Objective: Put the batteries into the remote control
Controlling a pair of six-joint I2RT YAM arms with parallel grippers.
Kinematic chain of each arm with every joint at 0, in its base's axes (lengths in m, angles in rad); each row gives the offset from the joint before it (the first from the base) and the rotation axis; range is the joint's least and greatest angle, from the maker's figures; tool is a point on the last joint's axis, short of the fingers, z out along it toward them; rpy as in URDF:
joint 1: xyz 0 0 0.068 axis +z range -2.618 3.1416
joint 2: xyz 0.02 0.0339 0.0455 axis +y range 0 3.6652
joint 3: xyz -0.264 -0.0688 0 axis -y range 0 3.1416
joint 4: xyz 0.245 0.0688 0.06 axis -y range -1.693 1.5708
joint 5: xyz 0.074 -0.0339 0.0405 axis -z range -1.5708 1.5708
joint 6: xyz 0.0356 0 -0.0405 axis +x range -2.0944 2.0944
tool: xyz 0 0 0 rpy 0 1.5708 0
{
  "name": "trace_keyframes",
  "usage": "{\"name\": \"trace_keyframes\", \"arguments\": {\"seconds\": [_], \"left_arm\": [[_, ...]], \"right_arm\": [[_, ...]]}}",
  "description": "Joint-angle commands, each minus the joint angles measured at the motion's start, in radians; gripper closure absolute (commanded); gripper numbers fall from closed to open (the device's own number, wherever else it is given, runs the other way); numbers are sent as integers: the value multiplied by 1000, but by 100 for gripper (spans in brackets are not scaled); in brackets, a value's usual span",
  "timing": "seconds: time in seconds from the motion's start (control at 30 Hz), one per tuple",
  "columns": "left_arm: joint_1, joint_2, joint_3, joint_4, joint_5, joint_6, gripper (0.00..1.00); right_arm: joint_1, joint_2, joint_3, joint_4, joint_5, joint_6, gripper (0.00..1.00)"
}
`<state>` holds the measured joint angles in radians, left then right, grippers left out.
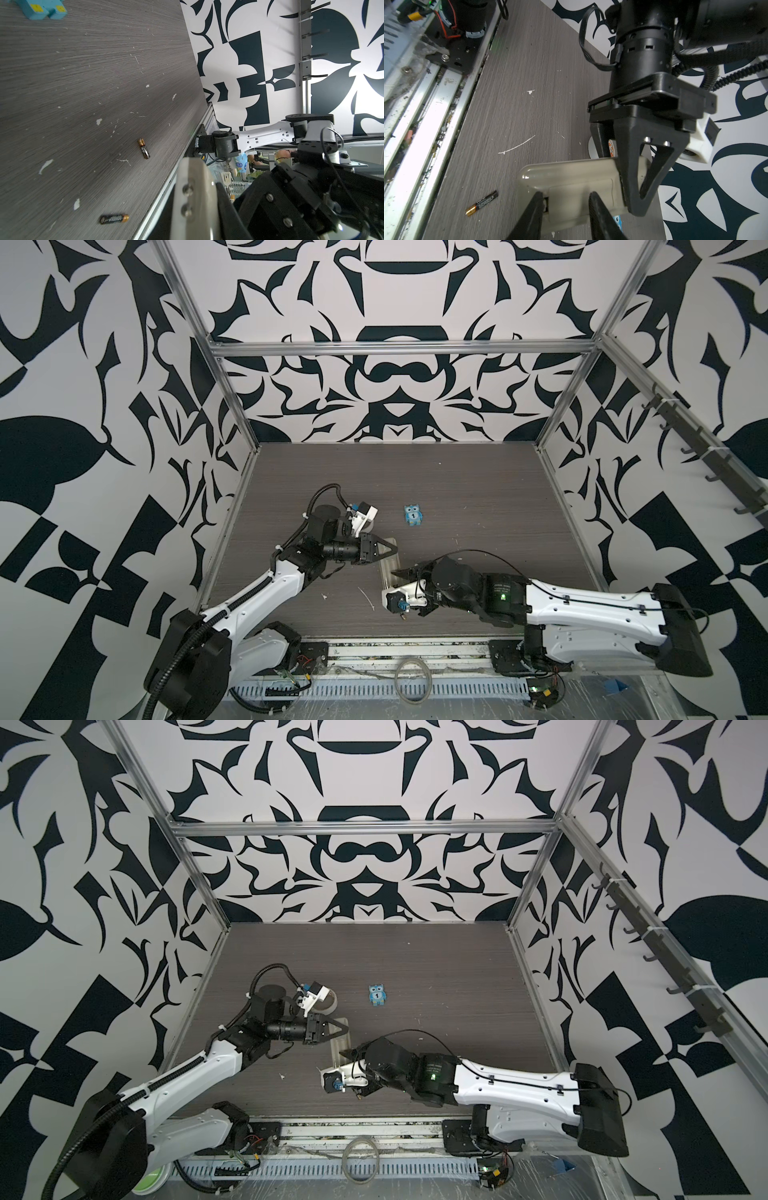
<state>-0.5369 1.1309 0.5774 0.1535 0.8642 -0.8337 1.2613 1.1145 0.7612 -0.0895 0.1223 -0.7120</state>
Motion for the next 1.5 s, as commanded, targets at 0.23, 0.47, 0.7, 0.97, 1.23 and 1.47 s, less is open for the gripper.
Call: {"name": "trace_keyframes", "arguments": {"seconds": [0.23, 0.47, 0.7, 0.97, 1.23, 1.47], "left_arm": [[-21, 1, 10, 3, 100, -25, 100], [-22, 4, 13, -18, 87, -13, 100], [-21, 10, 18, -45, 73, 4, 100], [-21, 8, 19, -58, 68, 10, 100], [-21, 6, 18, -63, 64, 12, 100], [-22, 6, 19, -63, 64, 13, 100]], "right_arm": [[-9, 15, -17, 122, 134, -40, 63], [-4, 12, -21, 136, 155, -53, 64], [3, 1, -26, 144, 166, -56, 65], [11, -11, -33, 155, 175, -61, 66], [21, -25, -39, 167, 188, -66, 67], [25, -29, -43, 174, 199, -71, 67]]}}
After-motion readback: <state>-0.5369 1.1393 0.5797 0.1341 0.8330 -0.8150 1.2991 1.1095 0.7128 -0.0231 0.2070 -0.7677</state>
